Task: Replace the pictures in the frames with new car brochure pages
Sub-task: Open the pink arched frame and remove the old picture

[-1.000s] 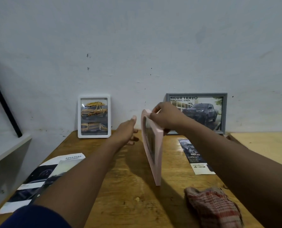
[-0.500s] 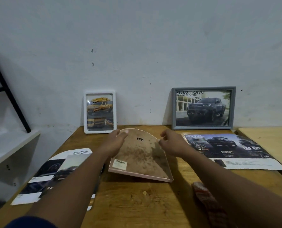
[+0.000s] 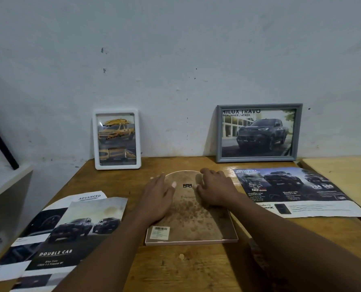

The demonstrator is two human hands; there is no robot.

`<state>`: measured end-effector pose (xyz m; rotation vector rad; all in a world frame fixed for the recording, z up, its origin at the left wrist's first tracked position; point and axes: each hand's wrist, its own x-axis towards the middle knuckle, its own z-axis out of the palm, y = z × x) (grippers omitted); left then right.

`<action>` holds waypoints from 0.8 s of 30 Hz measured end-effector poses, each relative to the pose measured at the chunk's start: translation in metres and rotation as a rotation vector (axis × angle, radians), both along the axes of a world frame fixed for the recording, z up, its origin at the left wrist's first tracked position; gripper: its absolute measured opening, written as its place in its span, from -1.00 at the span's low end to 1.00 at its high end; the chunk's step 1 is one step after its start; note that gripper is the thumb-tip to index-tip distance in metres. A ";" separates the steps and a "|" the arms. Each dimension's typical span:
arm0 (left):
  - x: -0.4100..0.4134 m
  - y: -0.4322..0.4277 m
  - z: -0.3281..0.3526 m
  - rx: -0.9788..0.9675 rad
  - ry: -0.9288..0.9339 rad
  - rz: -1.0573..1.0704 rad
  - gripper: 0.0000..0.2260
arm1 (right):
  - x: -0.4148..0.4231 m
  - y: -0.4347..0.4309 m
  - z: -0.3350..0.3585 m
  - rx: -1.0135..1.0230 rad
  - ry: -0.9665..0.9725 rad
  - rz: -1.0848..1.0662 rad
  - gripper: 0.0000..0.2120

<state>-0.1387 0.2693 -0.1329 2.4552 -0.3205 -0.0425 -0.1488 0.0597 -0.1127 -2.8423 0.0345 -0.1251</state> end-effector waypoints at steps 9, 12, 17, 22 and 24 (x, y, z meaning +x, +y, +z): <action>0.000 -0.002 -0.010 -0.077 0.022 0.030 -0.24 | 0.033 0.022 -0.005 0.035 -0.017 0.128 -0.45; 0.001 -0.001 -0.010 -0.066 0.029 0.032 -0.23 | 0.043 0.024 -0.005 0.058 -0.054 0.137 -0.45; 0.002 -0.003 -0.008 -0.046 0.033 0.034 -0.23 | 0.056 0.030 -0.005 0.085 -0.113 0.146 -0.48; 0.001 -0.004 -0.007 -0.043 0.043 0.048 -0.15 | 0.067 0.035 -0.013 0.057 -0.139 0.125 -0.46; 0.001 -0.004 -0.007 -0.048 0.049 0.055 -0.15 | 0.071 0.038 -0.016 0.025 -0.111 0.112 -0.42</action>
